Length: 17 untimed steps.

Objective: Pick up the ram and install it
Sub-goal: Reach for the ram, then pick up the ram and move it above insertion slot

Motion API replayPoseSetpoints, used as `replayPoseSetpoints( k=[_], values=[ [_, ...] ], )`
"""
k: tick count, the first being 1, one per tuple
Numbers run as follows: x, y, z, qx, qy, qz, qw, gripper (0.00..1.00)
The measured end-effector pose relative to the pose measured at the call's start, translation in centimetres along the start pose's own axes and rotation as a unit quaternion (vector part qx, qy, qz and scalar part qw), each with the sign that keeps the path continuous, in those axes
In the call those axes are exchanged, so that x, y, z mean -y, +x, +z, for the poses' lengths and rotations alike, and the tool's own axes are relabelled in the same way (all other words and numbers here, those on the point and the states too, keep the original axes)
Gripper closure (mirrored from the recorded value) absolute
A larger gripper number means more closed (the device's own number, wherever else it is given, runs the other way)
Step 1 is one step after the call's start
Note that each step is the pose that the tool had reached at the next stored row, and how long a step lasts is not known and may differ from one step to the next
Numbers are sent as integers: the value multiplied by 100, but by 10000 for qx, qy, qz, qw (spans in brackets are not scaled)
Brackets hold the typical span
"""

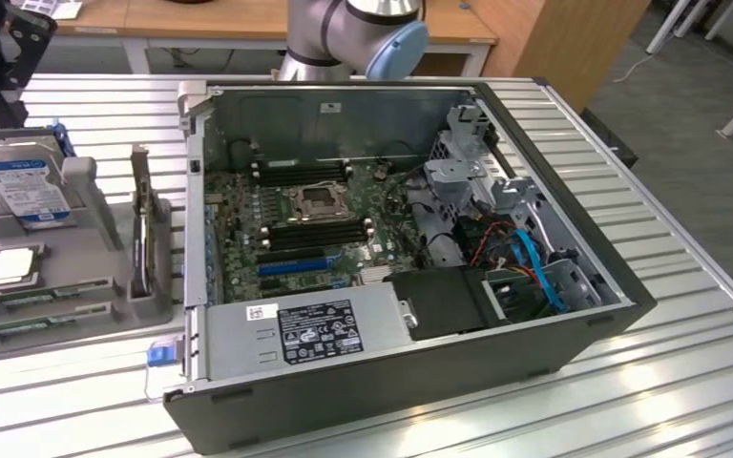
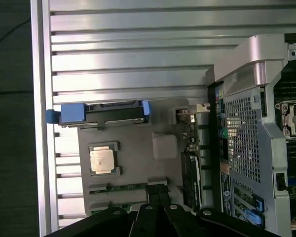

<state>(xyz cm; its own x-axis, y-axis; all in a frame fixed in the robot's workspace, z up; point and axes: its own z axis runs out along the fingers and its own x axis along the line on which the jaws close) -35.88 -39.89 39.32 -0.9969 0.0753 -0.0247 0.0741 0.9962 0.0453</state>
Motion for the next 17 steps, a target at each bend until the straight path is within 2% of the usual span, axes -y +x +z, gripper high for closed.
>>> replayPoseSetpoints(
  k=[17],
  values=[
    [2,0,-1,0,2,-1,10000,89]
  ],
)
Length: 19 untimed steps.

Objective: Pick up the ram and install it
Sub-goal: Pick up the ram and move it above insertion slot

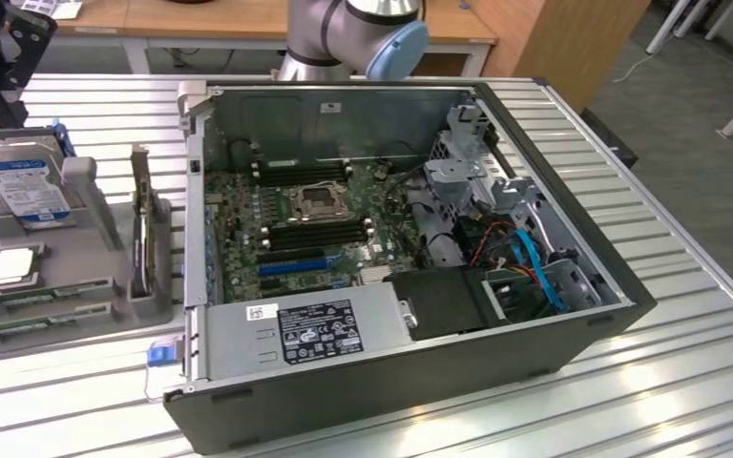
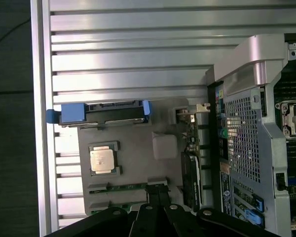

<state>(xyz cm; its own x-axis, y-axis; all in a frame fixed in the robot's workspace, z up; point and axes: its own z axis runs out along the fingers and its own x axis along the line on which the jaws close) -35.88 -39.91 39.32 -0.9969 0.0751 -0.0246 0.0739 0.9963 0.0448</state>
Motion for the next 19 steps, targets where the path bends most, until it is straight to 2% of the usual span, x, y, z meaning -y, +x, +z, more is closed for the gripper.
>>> replayPoseSetpoints(
  k=[13,17,19],
  values=[
    [426,-31,-18,1,0,8,10000,89],
    [434,-29,-18,1,0,6,10000,89],
    [435,-28,-17,-6,-3,-127,9999,89]
  ],
)
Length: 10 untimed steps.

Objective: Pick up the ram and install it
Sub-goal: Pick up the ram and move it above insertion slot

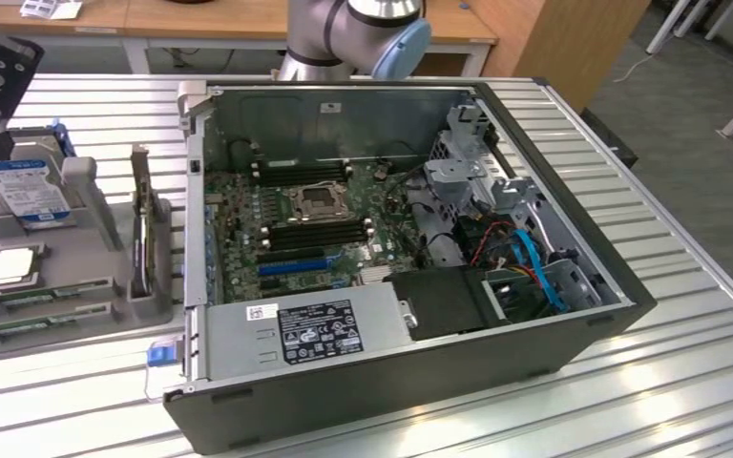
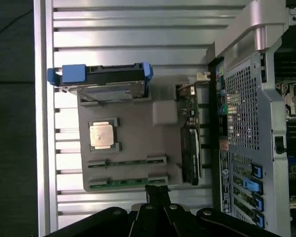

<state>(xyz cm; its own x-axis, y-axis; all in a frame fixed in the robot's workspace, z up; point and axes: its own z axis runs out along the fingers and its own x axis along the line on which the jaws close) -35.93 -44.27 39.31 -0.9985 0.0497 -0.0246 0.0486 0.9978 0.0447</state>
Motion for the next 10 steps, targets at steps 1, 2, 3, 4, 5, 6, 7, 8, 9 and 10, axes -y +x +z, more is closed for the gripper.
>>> replayPoseSetpoints(
  k=[1,2,3,4,5,6,7,8,9,10],
  values=[
    [0,0,1,-4,-2,-90,10000,89],
    [0,0,2,-8,-5,-179,9998,89],
    [0,0,4,-12,-7,-269,9996,89],
    [0,0,5,-16,-9,-364,9993,89],
    [0,0,6,-20,-12,-454,9990,89],
    [0,0,7,-24,-14,-544,9985,89],
    [0,0,9,-28,-16,-634,9980,89],
    [0,0,10,-32,-18,-723,9974,89],
    [1,0,11,-36,-21,-821,9966,89],
    [1,0,12,-40,-23,-911,9958,89]
  ],
)
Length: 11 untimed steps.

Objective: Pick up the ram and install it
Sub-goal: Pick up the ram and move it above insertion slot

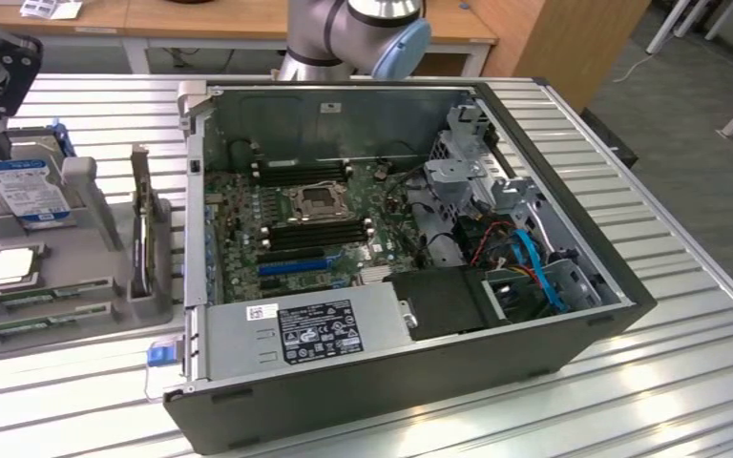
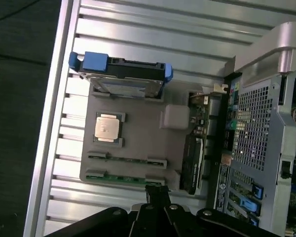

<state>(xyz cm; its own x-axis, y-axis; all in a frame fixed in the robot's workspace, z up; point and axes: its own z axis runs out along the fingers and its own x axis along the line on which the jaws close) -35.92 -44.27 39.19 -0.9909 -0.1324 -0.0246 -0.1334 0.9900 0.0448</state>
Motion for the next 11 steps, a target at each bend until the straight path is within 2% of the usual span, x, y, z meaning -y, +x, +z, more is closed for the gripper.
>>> replayPoseSetpoints(
  k=[3,6,11],
  values=[
    [0,0,3,-12,-7,-269,9996,89],
    [0,0,6,-24,-13,-538,9985,89],
    [1,0,11,-44,-25,-997,9950,89]
  ],
)
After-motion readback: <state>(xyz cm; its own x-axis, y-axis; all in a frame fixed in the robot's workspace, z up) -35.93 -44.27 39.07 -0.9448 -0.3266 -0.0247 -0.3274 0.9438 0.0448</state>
